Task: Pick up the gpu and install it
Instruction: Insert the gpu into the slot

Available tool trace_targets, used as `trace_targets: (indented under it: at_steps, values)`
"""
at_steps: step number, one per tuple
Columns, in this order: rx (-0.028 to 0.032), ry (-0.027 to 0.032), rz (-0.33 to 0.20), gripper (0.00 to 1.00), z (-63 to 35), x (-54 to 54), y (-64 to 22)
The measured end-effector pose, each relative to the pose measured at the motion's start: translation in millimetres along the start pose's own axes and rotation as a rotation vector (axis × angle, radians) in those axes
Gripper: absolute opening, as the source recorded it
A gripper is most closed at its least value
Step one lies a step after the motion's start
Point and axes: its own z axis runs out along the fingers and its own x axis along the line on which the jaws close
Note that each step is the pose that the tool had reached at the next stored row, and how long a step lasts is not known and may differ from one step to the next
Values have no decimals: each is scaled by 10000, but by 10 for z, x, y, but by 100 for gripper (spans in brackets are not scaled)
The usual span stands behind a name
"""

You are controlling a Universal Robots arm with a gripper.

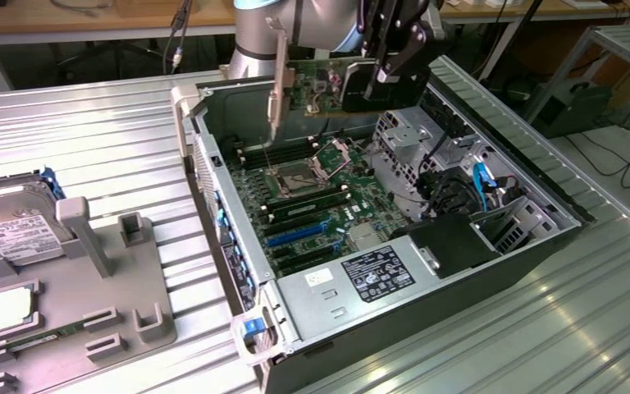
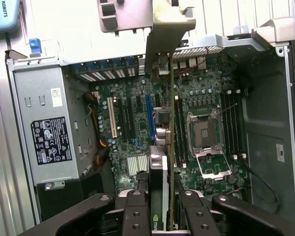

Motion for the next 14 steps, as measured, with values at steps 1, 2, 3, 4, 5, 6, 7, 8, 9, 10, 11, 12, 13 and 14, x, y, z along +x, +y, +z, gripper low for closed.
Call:
trace_targets:
  at_steps: [1, 2, 3, 4, 5, 6, 7, 8, 9, 10, 11, 12, 13, 14]
  values:
    - [0, 1, 0, 28, 4, -1, -3]
    - [0, 1, -3, 28, 7, -1, -6]
    - [0, 0, -25, 28, 10, -1, -9]
    - [-2, 2, -84, 28, 12, -1, -11]
    - [-6, 4, -174, 28, 13, -2, -13]
    - [-8, 3, -263, 28, 16, -2, -15]
    - [-11, 4, -352, 28, 18, -2, -17]
    - [-14, 5, -442, 28, 21, -2, -19]
    - [-17, 7, -558, 28, 24, -2, -22]
    - [-20, 8, -646, 28, 26, -3, -24]
    - [-24, 9, -760, 28, 30, -3, -27]
    - [-26, 10, -827, 28, 33, -3, -29]
    - [-28, 11, -891, 28, 36, -3, -31]
    - [-29, 11, -932, 28, 38, -3, -33]
